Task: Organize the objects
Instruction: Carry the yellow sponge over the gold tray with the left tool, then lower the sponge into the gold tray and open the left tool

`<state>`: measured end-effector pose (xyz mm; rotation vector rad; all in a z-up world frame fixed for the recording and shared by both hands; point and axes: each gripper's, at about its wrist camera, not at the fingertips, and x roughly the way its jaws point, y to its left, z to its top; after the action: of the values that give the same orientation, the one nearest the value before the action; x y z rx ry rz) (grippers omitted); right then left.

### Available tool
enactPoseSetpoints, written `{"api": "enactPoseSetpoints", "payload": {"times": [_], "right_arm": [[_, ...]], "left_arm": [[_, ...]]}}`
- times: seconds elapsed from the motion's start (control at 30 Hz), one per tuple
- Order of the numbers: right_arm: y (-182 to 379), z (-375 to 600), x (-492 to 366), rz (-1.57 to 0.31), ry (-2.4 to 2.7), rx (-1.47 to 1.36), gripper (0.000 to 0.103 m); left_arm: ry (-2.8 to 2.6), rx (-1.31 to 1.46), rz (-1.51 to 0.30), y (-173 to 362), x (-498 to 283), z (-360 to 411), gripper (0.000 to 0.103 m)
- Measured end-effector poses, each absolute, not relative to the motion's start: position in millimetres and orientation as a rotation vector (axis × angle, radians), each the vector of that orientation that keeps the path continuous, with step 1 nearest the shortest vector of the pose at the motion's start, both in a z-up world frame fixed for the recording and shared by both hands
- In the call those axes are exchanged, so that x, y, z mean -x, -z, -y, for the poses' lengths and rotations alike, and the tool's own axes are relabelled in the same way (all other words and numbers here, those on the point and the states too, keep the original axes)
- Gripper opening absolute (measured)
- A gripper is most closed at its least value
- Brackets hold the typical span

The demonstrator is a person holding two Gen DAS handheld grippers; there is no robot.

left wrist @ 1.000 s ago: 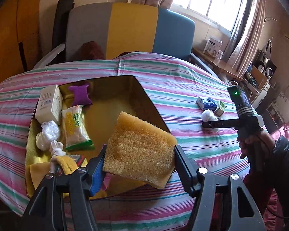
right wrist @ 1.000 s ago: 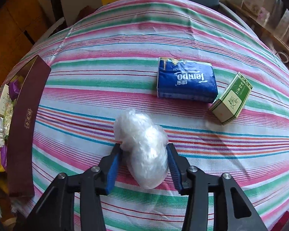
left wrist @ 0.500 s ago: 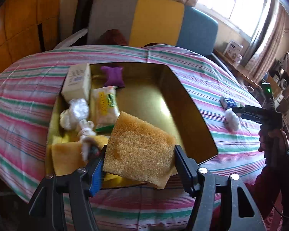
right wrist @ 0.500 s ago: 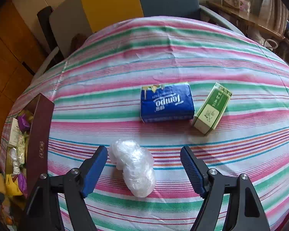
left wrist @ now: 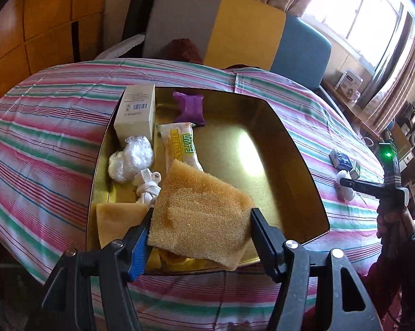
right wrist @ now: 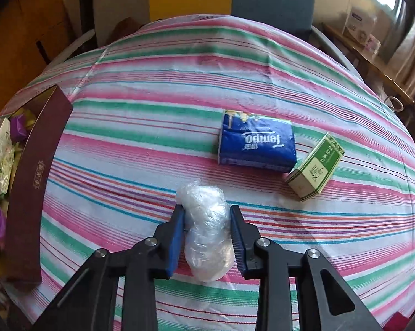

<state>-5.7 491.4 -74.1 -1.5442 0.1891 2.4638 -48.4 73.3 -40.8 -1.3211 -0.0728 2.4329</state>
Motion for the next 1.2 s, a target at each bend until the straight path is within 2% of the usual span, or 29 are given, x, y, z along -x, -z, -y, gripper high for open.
{"api": "enactPoseSetpoints", "payload": {"times": [0.23,0.5,0.8,1.03,1.2], "right_arm": [[72.6,-491.4,5.2,-0.167,-2.454,1.531,0.033],[72.8,-489.7,5.5,-0.160,-2.450,1.529,0.033],[73.1,-488.6,6.6,-0.150,-2.453,1.528,0.033],[73.9,-488.9,7.8,-0.148,-2.456,1.530,0.034],[74.0,-489.6,8.1,-0.154,-2.457,1.531,0.034]], "left_arm": [[-2.364,1.358,0.170,36.6,81.8,-79.8,0.066],[-2.268,1.408,0.129,40.4,148.3,-125.2,0.067],[-2.185,1.507,0.196,66.1,216.4,-153.6,0.067],[-2.200,1.549,0.044,89.0,246.3,-177.6,0.069],[-2.231,1.570,0.016,100.7,261.5,-180.7,0.079]]}}
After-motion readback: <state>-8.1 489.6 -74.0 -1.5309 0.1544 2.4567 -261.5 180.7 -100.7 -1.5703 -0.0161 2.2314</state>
